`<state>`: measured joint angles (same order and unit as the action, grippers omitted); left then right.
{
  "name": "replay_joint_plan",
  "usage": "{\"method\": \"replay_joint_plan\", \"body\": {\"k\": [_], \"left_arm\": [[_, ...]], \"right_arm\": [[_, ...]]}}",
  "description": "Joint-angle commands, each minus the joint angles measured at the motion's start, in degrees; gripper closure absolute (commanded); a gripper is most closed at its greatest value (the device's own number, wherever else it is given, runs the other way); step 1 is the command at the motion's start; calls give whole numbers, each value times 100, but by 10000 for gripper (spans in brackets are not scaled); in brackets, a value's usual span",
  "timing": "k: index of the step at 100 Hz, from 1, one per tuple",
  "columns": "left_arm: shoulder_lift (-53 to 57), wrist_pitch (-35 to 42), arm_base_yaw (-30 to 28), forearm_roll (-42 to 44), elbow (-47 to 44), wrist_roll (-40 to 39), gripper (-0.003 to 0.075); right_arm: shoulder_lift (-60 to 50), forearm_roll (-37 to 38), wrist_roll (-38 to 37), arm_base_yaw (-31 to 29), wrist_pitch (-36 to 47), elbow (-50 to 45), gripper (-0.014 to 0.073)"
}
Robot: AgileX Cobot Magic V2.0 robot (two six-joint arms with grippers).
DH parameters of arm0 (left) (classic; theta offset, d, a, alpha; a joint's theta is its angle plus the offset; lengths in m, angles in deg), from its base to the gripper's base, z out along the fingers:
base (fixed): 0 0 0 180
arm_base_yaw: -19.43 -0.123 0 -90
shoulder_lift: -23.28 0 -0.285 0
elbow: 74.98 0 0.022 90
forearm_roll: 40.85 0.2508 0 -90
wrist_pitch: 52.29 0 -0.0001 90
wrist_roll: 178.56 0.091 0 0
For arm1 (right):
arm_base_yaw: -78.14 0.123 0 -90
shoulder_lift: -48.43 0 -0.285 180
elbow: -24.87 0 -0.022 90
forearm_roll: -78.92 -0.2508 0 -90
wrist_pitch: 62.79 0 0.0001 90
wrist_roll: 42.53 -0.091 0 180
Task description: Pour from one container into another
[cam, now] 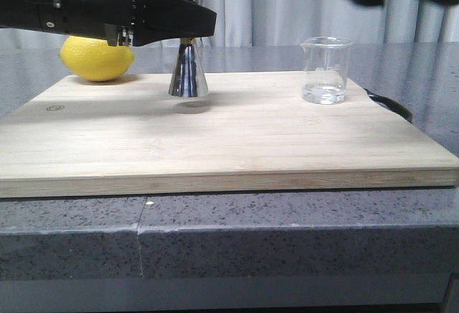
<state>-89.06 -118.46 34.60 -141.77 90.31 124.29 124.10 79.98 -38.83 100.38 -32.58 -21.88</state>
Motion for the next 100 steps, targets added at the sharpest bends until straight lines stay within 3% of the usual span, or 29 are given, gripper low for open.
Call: {"method": "replay_joint_plan", "body": {"k": [1,31,78,100], "left_arm": [[270,-656,44,-452,184,-28,531],[270,-656,44,-452,184,-28,531],[209,-706,8,-429,184,0,532],[172,-706,5,-460,184,382,531]], "right_arm": [[-549,46,70,-21,7,116,43],[-1206,56,70,-21,-749,116,43],[-1220,221,70,-21,-848,116,43],[-1220,239,70,-21,-848,116,43]]}}
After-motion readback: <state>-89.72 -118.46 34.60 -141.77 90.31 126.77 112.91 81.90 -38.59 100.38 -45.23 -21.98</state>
